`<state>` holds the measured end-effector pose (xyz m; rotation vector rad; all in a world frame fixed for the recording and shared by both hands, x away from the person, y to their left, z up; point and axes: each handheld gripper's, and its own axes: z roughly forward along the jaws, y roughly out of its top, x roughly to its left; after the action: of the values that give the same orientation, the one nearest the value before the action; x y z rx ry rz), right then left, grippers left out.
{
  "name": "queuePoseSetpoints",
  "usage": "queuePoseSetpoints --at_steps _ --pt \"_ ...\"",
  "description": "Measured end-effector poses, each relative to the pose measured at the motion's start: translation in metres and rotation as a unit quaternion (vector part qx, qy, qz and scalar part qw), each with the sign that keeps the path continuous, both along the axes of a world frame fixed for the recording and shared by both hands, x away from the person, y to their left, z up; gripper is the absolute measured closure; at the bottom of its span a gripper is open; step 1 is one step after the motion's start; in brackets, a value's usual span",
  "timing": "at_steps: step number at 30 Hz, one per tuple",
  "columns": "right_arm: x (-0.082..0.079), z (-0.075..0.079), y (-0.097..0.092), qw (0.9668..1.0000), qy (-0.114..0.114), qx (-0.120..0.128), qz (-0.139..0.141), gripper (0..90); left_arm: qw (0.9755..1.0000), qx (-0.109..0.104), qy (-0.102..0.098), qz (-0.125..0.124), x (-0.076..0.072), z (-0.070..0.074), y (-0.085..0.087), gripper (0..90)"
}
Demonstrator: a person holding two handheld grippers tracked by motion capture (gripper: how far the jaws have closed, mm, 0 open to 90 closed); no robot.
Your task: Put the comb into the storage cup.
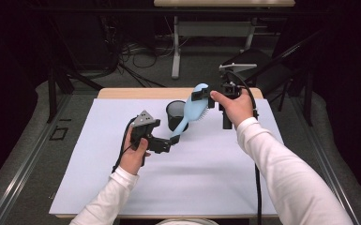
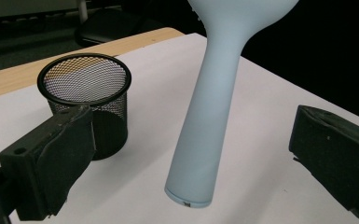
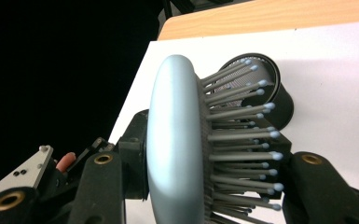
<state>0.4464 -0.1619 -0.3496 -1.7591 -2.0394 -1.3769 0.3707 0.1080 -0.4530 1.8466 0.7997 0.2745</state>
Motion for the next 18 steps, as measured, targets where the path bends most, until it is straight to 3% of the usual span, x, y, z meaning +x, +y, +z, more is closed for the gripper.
queuePoseSetpoints --at_steps 18 --pt "0.018 0.015 0.013 0.9984 -0.039 -0.033 -0.024 49.1 0.9999 -0.007 0.003 0.01 0.002 0.002 0.009 0.7"
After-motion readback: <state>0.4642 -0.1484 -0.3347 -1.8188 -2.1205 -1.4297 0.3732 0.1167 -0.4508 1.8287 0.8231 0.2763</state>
